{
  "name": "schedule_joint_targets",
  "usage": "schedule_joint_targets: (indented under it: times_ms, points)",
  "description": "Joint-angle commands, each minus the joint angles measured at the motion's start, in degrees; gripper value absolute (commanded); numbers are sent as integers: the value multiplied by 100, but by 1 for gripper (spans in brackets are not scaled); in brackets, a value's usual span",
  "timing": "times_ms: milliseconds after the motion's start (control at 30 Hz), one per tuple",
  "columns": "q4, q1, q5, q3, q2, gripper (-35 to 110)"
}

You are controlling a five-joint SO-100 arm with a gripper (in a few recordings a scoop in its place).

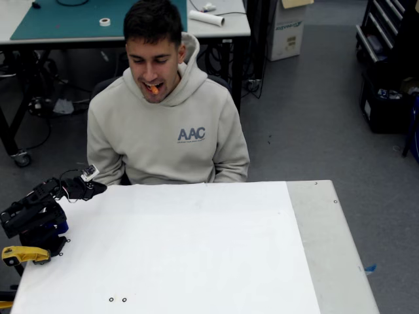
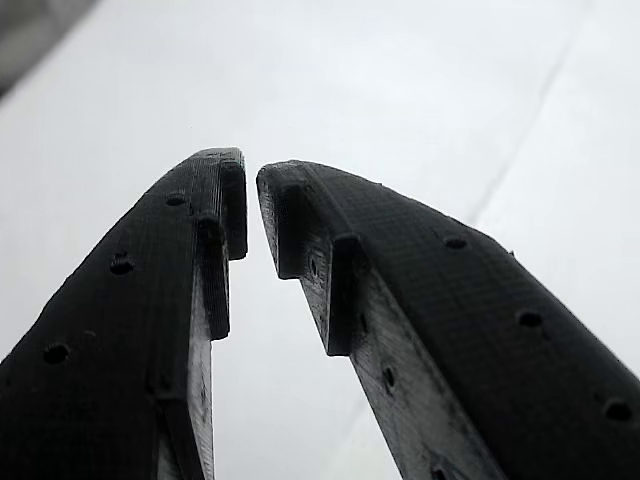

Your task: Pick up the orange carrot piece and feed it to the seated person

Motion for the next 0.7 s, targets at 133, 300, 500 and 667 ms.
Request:
schedule_joint_targets:
  times_ms: [133, 300, 500, 667]
  points:
    - [853, 44, 26, 0, 141, -2]
    - [1178, 35, -9, -62, 167, -2]
    - [1222, -26, -9, -70, 167, -2]
    - [1195, 44, 9, -70, 141, -2]
